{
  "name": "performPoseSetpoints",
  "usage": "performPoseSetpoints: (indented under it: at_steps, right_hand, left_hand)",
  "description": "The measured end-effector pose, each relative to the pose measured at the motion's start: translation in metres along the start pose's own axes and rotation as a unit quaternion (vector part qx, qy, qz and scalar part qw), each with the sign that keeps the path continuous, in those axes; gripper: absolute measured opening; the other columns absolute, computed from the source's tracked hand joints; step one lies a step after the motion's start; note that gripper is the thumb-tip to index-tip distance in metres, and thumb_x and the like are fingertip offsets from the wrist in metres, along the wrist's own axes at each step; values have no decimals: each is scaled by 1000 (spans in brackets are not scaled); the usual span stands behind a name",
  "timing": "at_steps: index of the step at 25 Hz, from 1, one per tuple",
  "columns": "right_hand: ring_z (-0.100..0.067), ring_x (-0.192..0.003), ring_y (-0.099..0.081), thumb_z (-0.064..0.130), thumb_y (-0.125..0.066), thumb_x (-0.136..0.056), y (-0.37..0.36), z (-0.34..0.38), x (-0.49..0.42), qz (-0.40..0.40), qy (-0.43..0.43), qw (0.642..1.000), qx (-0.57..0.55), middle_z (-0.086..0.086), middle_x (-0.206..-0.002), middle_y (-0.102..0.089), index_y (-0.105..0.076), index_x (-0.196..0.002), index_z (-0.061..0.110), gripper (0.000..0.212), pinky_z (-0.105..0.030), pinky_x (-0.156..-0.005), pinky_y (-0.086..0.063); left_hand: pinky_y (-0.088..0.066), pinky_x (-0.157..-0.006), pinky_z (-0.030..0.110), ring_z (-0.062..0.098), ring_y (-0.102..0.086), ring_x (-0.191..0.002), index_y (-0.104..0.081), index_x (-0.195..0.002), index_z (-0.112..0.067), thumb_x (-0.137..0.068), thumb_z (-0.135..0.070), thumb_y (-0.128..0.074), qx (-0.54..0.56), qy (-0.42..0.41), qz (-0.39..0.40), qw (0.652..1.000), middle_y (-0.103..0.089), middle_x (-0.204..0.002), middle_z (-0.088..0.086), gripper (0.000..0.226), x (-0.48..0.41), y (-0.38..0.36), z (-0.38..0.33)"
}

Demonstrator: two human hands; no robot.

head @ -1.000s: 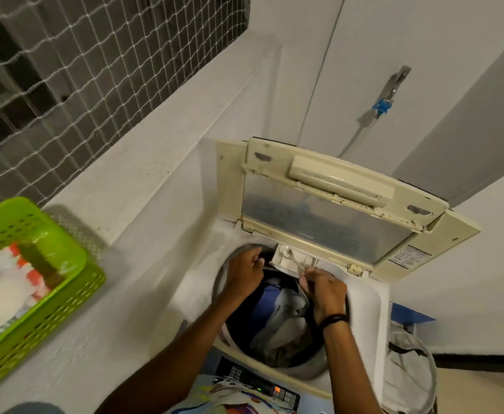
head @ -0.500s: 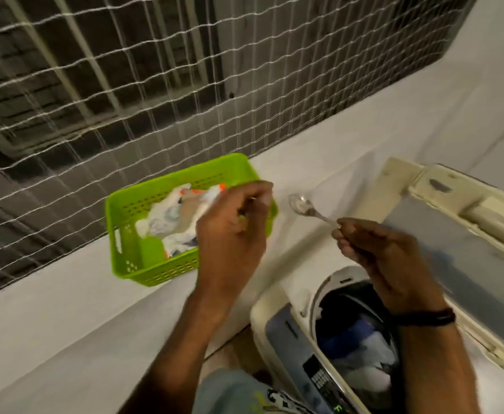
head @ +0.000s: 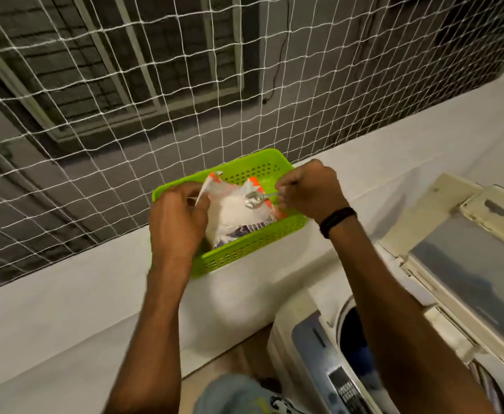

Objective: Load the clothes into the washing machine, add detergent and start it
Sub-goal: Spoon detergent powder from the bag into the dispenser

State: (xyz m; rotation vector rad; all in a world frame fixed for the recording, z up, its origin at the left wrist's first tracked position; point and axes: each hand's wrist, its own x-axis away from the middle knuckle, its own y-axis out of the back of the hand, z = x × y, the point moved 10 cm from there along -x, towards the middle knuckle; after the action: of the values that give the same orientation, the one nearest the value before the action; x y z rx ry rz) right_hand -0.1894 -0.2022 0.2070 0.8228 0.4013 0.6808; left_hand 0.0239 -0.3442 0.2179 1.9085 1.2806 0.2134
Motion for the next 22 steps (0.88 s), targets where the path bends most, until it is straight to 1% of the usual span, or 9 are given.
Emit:
performPoseSetpoints:
  at_steps: [2, 6, 9, 12, 13, 15, 18, 21, 22]
  right_hand:
    - [-36, -92, -69, 14, -68, -76, -14, 6, -10, 4, 1, 1000, -11, -14, -96, -73, -80, -82, 17, 14, -45, -86, -55]
    - [-24, -81, -72, 15, -62, -84, -49, -6, -27, 87, -85, 990, -68, -8, -85, -75, -76, -90, 11, 16, -37, -77, -61]
    - [-24, -75, -74, 19, -63, -81, -63, -4, -31, 114, -101, 983, -100, -10, -83, -75, -73, -95, 7, 21, -39, -72, -63]
    - [-23, -65, -72, 10, -64, -83, -75, -3, -28, 155, -132, 970, -137, -15, -82, -74, -69, -98, -2, 19, -33, -63, -62]
    - [-24, -63, -70, 7, -63, -84, -77, -3, -26, 161, -144, 966, -145, -16, -80, -72, -67, -96, -3, 17, -31, -60, -60]
    - [-29, -60, -67, 1, -61, -81, -81, -1, -22, 184, -161, 956, -160, -20, -76, -69, -64, -89, -4, 10, -35, -57, -58]
    - [-25, -47, -43, -8, -49, -74, -88, 6, -14, 238, -162, 937, -198, -24, -64, -52, -64, -80, -5, 16, -37, -47, -32]
    - [-26, -51, -46, -10, -45, -78, -84, 7, -4, 258, -170, 935, -171, -16, -51, -51, -65, -79, -12, 20, -20, -40, -28]
    - [-28, -54, -45, -10, -43, -79, -84, 9, -1, 274, -167, 933, -163, -17, -52, -50, -61, -85, -22, 22, -19, -40, -27]
  left_hand:
    - [-51, -70, 31, 19, -70, -81, -74, -99, -23, -90, -36, -61, 10, 19, -20, 1000, -76, -88, -2, 20, 1, 3, 8]
    - [-52, -67, 32, 16, -69, -77, -75, -100, -26, -91, -45, -60, 46, 26, -29, 998, -75, -85, -4, 25, 3, 3, 14]
    - [-49, -65, 30, 14, -68, -74, -75, -103, -28, -92, -46, -59, 58, 17, -27, 998, -75, -83, -4, 26, 4, 4, 12]
    - [-48, -64, 30, 16, -67, -72, -76, -103, -28, -92, -44, -61, 79, 23, -28, 996, -74, -80, -2, 24, 7, 6, 10]
    - [-48, -64, 30, 15, -66, -71, -76, -102, -28, -92, -43, -62, 86, 24, -29, 996, -74, -79, -2, 23, 7, 7, 9]
    - [-48, -63, 27, 13, -66, -70, -76, -103, -29, -92, -41, -63, 95, 21, -31, 995, -74, -79, -4, 21, 8, 8, 7]
    - [-49, -63, 24, 10, -66, -70, -76, -105, -30, -92, -40, -64, 100, 9, -25, 995, -76, -83, -6, 21, 10, 9, 0]
    - [-51, -62, 34, 21, -66, -71, -76, -105, -29, -91, -38, -66, 106, -8, -10, 994, -75, -80, 2, 20, 8, 6, -3]
    - [-51, -62, 37, 25, -66, -71, -76, -105, -29, -90, -38, -67, 104, -15, -7, 994, -74, -79, 6, 20, 7, 5, -5]
